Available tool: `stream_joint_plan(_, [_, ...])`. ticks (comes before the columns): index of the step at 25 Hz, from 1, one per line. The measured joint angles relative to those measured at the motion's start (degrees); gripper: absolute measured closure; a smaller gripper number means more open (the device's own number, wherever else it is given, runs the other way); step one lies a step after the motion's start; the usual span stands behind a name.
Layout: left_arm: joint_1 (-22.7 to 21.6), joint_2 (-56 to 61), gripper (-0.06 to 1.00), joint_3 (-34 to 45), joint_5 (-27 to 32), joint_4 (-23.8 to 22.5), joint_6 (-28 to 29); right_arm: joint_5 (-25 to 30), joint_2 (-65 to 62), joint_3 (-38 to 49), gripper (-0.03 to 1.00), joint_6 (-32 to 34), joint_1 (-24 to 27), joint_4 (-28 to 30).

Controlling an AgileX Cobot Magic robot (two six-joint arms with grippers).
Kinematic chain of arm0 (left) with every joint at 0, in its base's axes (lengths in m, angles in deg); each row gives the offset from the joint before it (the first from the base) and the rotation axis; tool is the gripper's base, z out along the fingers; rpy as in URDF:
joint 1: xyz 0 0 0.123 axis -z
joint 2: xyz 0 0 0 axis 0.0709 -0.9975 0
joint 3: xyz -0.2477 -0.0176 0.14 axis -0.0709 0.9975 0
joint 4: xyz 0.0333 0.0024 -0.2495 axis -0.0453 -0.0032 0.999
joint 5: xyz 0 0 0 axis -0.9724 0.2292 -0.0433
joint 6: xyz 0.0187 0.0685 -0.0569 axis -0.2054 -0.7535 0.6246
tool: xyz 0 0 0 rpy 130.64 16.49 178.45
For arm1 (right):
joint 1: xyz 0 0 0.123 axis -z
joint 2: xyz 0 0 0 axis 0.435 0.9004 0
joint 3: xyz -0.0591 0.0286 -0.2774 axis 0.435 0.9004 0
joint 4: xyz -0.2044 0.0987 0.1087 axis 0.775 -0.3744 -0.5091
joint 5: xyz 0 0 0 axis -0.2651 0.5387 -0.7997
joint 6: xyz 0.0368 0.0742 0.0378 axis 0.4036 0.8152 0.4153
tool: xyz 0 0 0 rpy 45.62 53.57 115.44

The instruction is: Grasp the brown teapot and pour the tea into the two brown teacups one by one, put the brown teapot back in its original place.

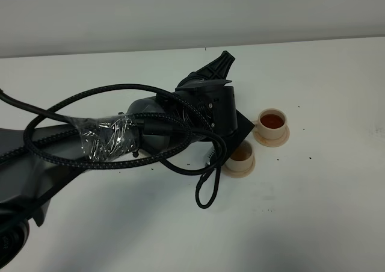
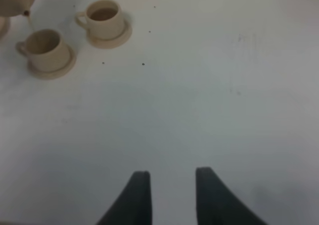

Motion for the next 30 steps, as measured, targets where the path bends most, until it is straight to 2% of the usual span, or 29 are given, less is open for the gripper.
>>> stream_joint_plan(30, [0.4,-0.5,0.82,0.0,-1.0,-1.1,-2.3,0.0,0.0,0.0,0.73,0.0,0.0,0.0])
